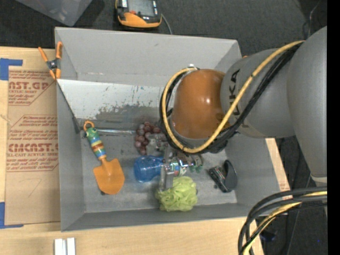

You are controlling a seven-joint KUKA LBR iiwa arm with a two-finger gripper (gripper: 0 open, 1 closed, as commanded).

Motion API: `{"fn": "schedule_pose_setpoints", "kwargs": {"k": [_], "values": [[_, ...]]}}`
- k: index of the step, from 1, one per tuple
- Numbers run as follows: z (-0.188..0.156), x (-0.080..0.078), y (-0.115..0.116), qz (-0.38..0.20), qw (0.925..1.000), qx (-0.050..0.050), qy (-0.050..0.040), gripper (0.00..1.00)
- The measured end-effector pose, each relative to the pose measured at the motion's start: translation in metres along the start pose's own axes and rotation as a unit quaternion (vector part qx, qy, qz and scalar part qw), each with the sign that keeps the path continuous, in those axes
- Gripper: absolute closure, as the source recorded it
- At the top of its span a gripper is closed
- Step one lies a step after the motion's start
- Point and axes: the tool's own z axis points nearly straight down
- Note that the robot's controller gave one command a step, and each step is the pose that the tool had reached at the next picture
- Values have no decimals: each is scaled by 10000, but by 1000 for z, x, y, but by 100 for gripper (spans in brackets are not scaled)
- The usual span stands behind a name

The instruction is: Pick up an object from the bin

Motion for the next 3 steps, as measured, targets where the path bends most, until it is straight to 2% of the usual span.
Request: {"fn": "schedule_pose_setpoints", "kwargs": {"k": [1, 2, 3], "values": [[23, 0, 0, 79, 10000, -4, 23, 0], [-36, 33, 54, 586, 9983, -6, 17, 100], [-36, 33, 54, 582, 9983, -7, 17, 100]]}}
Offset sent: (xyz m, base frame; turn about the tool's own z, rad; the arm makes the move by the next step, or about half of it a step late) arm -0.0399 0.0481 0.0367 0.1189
